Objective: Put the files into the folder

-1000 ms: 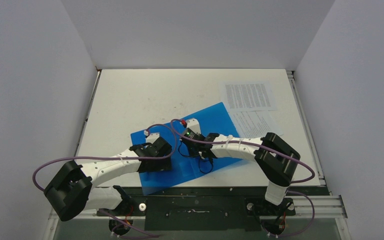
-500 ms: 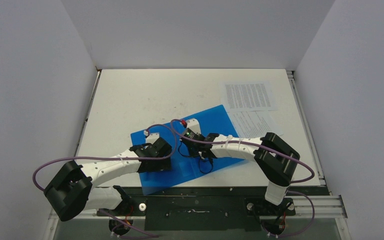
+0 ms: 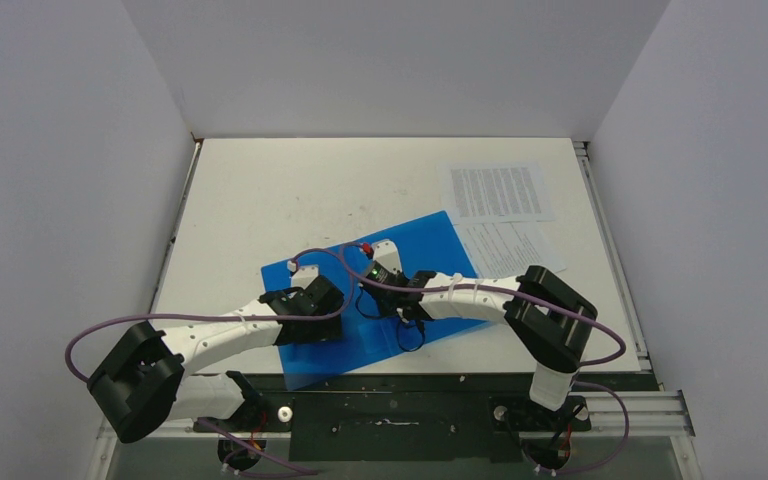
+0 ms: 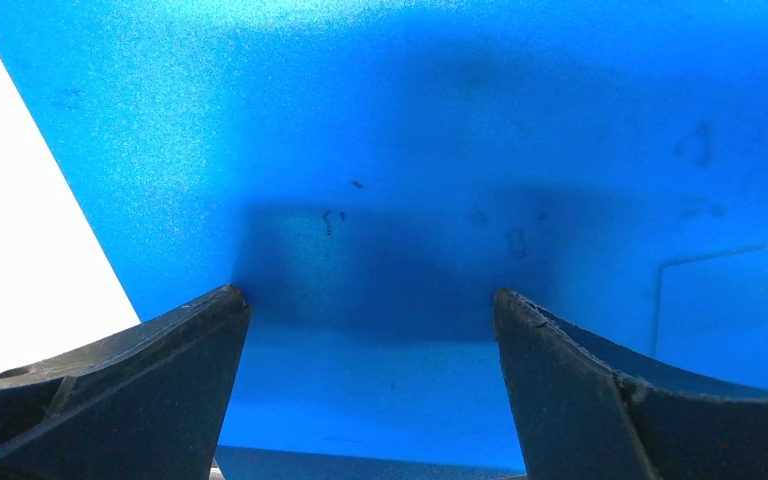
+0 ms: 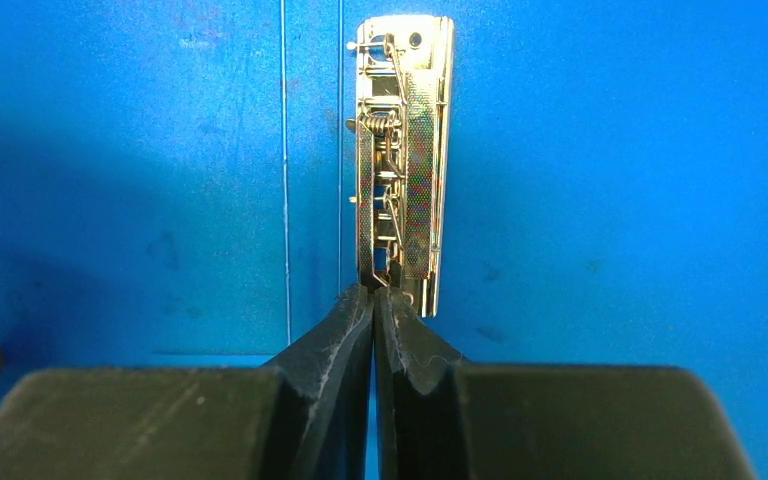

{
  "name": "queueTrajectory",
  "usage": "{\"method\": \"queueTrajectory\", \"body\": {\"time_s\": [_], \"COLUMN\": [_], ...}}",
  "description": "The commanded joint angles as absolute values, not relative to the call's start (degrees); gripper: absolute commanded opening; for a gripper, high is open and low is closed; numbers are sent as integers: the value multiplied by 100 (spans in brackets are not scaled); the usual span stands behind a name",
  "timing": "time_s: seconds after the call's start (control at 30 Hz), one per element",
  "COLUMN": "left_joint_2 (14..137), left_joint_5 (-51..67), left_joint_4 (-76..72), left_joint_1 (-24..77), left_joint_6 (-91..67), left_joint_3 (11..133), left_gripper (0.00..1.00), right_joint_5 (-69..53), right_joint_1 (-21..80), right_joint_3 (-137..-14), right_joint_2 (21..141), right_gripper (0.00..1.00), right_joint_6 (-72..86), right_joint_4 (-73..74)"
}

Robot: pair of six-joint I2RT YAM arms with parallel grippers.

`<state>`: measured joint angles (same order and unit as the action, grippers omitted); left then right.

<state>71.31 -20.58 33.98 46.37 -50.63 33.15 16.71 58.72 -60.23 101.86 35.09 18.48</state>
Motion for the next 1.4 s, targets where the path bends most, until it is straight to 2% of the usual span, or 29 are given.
{"method": "queueTrajectory", "body": {"time_s": [0.0,0.83,1.37], "left_joint_2": [7207,7350,7372], "left_joint_5": [-1863,-1863,-1863], "left_joint_4": [3272,3120,3081], "left_joint_1": [4649,4648,4649], "left_joint_6": [-5217,-5273,-5282], "left_joint_3": [3086,2927,2914], "left_gripper": [92,91,91], "right_joint_5": [1745,3265,3191], "right_joint_1": [5922,6003,5910], "right_joint_3": [-5753,-5827,-5990], "right_joint_2": [10511,10657,10129], "right_gripper": [5,5,5], "right_joint_6": [3524,4258,4297], "right_joint_4": [1989,2994,2828]}}
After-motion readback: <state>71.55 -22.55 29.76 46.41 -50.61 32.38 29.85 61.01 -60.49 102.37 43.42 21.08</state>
